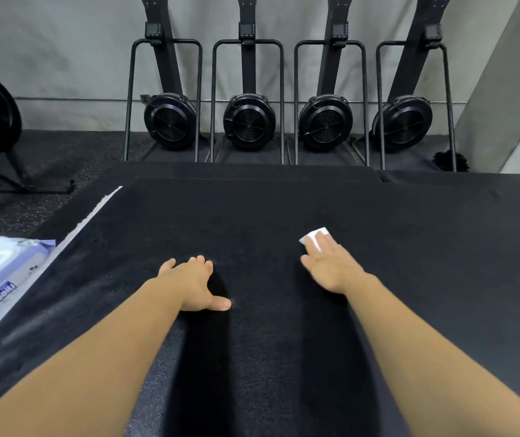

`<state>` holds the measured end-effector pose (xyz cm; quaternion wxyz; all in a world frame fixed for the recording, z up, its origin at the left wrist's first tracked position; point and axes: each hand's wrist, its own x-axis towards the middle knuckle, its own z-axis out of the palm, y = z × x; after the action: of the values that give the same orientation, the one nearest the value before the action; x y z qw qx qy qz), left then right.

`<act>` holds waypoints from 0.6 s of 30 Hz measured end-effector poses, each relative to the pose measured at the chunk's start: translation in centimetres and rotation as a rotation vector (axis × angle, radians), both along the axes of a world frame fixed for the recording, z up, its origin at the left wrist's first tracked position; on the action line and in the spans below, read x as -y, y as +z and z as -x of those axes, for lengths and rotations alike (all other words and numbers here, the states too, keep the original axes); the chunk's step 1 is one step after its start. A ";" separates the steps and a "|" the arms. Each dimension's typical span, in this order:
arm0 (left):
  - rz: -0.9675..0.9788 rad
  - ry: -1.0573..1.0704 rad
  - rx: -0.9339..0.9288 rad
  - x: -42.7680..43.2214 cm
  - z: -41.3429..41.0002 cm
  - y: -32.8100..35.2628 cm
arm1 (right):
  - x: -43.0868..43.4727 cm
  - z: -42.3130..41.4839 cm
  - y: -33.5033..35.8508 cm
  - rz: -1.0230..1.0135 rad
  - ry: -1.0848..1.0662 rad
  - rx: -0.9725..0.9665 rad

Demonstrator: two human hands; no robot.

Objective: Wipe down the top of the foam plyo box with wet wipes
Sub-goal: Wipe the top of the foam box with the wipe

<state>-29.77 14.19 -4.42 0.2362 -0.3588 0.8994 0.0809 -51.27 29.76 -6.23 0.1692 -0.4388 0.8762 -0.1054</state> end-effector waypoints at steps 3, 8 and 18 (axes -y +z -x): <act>-0.004 -0.001 -0.006 0.1 0.0 -0.1 | -0.3 2.0 -0.3 -0.038 -0.100 0.040; 0.000 -0.003 0.000 0.0 0.0 -0.1 | 1.2 -1.5 -0.8 -0.067 -0.126 0.029; 0.072 -0.031 -0.012 -0.4 -0.2 -0.1 | 2.8 -14.4 -1.7 -0.067 0.231 0.017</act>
<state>-29.55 14.55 -4.52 0.2192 -0.3526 0.9085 0.0468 -36.84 26.98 -7.93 0.2023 -0.5301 0.8213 -0.0598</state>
